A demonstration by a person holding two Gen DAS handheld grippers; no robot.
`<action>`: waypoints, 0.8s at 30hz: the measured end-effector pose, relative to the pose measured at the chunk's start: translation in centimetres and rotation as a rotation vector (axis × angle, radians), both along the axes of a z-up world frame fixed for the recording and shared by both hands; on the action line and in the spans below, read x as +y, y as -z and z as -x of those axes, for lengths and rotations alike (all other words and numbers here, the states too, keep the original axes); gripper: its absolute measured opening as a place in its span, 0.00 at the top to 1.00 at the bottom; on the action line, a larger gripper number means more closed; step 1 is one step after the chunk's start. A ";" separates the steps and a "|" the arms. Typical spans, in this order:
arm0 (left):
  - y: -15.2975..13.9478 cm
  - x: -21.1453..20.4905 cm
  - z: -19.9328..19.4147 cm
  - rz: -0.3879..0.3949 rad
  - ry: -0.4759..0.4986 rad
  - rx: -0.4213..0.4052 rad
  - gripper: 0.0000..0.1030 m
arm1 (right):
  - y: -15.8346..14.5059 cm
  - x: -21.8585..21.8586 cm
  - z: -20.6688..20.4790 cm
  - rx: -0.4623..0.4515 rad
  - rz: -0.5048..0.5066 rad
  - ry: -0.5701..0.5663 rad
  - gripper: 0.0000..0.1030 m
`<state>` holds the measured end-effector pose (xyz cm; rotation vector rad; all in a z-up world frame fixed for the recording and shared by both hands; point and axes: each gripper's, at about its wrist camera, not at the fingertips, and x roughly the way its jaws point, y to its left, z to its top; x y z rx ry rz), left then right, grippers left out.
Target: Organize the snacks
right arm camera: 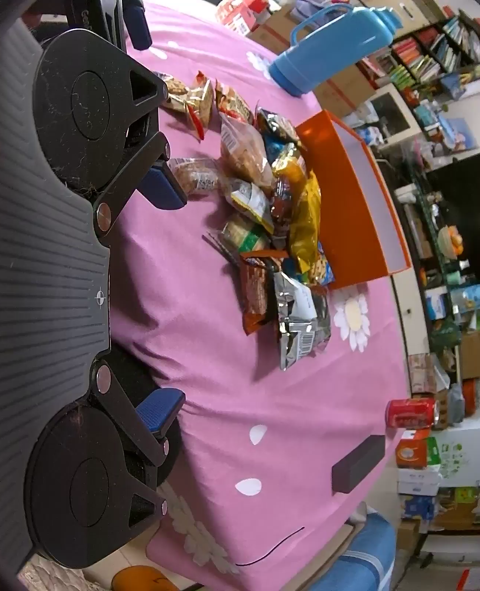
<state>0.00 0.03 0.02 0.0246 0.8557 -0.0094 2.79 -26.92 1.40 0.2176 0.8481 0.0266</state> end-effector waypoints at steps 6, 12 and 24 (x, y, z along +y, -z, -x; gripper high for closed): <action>0.2 0.2 0.1 -0.004 0.004 -0.001 0.11 | 0.0 0.2 0.1 -0.001 0.004 0.001 0.16; 0.2 0.4 0.3 0.005 0.005 0.006 0.11 | 0.0 1.1 0.0 0.000 0.017 -0.002 0.16; 0.6 0.2 -0.1 0.005 0.003 0.026 0.11 | -0.1 0.6 0.1 0.001 0.017 -0.014 0.16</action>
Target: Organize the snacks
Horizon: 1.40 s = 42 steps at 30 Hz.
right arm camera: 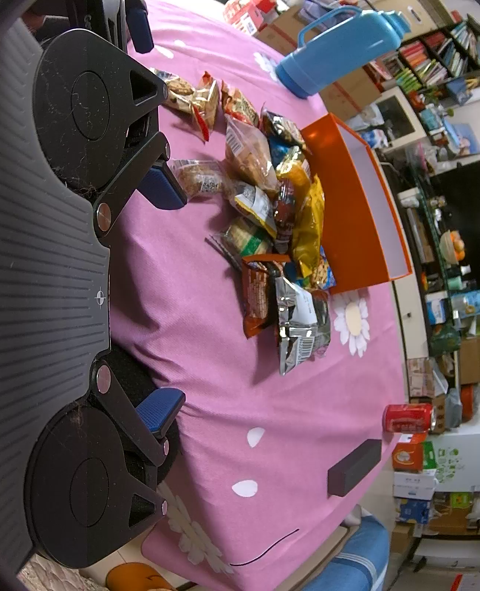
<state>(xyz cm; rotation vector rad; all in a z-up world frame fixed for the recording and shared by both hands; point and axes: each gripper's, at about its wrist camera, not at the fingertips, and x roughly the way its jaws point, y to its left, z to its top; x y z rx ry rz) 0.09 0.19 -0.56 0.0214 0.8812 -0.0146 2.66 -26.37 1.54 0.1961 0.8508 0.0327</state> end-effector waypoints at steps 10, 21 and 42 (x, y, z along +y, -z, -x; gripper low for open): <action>0.3 0.0 -0.1 0.000 0.002 0.009 0.11 | 0.0 -0.1 0.0 0.002 0.002 -0.005 0.16; 0.4 0.1 -0.2 0.006 -0.002 0.023 0.11 | 0.1 0.2 0.0 0.006 0.009 -0.013 0.16; 0.6 0.2 -0.2 0.010 -0.005 0.028 0.11 | 0.2 0.4 0.0 0.012 0.010 -0.019 0.16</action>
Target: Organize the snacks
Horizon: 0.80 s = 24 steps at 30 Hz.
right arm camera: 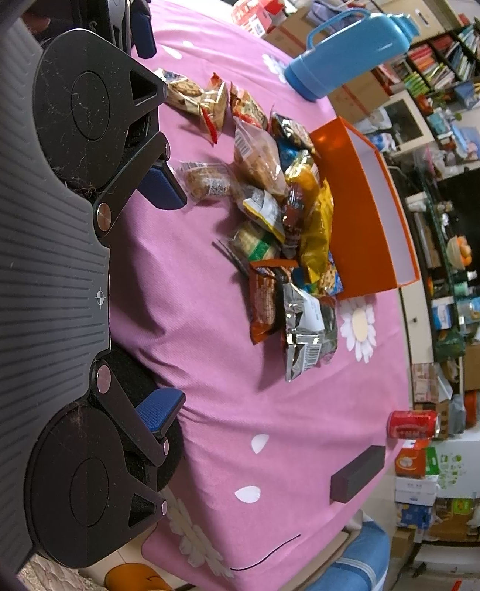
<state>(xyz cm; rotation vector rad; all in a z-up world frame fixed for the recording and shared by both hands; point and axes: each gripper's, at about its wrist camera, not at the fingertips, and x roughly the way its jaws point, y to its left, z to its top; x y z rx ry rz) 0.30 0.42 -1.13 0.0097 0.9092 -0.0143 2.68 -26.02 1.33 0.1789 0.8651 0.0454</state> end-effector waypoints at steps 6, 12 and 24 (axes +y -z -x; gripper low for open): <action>0.2 0.0 -0.1 0.000 0.000 0.004 0.11 | 0.0 0.1 -0.1 0.000 0.001 -0.001 0.16; 0.3 0.0 -0.2 0.000 0.001 0.012 0.11 | 0.1 0.2 -0.1 0.004 0.000 -0.004 0.16; 0.4 0.1 -0.4 0.003 -0.002 0.024 0.11 | 0.3 0.2 -0.2 0.014 0.001 -0.007 0.16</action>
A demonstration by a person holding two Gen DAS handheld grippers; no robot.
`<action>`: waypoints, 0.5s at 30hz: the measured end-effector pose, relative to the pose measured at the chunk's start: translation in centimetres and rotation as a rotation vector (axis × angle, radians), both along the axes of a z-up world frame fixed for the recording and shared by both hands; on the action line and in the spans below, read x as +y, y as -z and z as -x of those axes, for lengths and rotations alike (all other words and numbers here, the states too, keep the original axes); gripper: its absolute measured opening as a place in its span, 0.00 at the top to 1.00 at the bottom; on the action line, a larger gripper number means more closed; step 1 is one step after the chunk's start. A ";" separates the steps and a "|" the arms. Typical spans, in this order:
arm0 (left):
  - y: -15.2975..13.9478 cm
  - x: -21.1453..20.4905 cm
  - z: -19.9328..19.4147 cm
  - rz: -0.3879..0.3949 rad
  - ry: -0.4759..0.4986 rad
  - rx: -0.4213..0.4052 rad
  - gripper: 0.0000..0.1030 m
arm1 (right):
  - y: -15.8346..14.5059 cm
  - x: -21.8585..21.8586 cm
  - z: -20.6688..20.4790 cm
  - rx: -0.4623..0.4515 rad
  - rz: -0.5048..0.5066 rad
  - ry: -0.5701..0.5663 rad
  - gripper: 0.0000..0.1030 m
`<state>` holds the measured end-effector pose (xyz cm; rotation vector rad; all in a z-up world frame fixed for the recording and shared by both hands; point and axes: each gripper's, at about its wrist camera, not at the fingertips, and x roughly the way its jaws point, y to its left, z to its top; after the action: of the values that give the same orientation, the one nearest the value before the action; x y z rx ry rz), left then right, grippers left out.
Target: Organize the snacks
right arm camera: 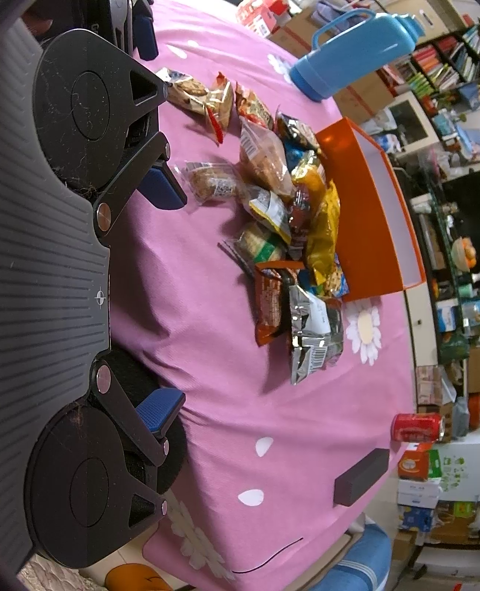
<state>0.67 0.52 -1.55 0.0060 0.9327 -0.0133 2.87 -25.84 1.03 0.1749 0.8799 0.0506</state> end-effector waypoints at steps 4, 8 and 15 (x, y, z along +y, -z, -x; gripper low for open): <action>0.0 0.1 0.0 0.003 -0.004 0.003 0.11 | 0.1 0.0 0.0 0.001 0.000 -0.002 0.16; 0.2 0.2 -0.1 0.001 -0.007 0.008 0.11 | 0.2 0.0 -0.1 0.004 -0.001 -0.001 0.16; 1.2 0.4 -0.9 0.013 -0.015 0.037 0.11 | 1.3 0.1 -0.7 0.031 0.010 -0.004 0.16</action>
<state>1.61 0.91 -2.79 -0.0129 0.9695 -0.0059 3.60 -25.71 -0.24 0.1649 0.9114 0.0475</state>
